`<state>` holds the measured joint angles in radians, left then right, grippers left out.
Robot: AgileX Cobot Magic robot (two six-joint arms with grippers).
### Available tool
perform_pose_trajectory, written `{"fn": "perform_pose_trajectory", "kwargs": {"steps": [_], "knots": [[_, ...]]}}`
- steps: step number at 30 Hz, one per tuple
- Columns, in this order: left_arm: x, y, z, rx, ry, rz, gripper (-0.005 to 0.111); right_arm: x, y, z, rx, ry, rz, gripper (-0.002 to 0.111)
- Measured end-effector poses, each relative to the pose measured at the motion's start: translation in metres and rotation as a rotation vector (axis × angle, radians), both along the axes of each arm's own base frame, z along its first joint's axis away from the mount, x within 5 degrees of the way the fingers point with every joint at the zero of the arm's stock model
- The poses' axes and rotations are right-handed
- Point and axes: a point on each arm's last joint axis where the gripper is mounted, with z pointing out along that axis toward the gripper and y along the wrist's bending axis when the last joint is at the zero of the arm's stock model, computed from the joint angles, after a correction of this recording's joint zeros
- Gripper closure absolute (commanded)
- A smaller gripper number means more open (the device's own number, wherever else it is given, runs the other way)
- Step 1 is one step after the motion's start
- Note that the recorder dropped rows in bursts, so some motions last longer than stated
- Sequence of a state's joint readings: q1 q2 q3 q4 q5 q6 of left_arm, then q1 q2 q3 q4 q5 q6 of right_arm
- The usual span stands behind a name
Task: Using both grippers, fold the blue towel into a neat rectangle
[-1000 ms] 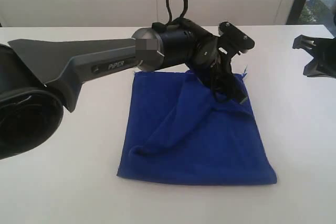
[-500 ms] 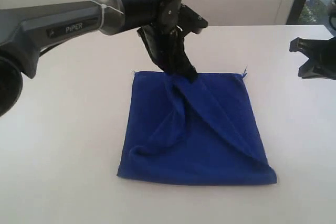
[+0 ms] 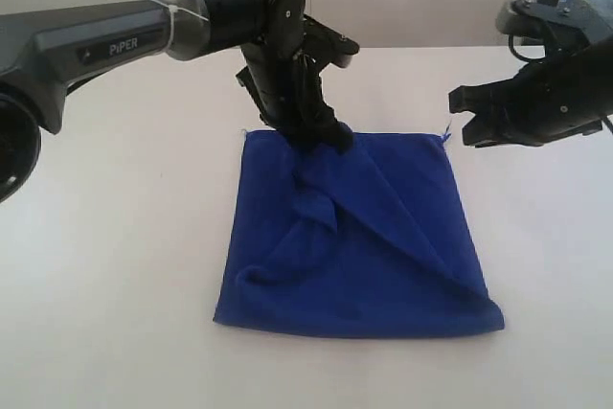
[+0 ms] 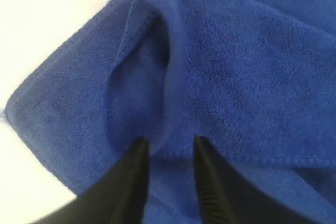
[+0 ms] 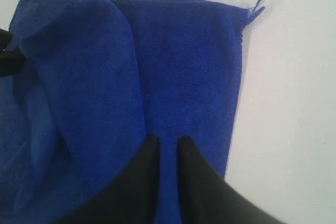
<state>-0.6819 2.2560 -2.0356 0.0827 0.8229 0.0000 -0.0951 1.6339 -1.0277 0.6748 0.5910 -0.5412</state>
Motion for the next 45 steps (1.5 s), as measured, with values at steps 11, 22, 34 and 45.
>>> {"fn": "perform_pose_trajectory", "kwargs": {"steps": [11,22,34,45], "knots": [[0.012,0.031,-0.003,0.127,0.041,0.018,0.056,0.001,0.004,0.001,0.011,-0.005,0.000,0.090],[0.028,0.087,-0.004,0.190,0.204,0.137,0.088,0.014,0.057,0.008,0.049,-0.022,0.204,0.090],[0.039,0.133,0.031,0.049,0.229,0.270,0.107,0.058,0.125,-0.029,-0.091,0.007,0.469,0.090],[0.033,0.143,0.071,-0.033,0.131,0.358,0.107,0.099,0.170,-0.044,-0.170,-0.054,0.527,0.085]]}}
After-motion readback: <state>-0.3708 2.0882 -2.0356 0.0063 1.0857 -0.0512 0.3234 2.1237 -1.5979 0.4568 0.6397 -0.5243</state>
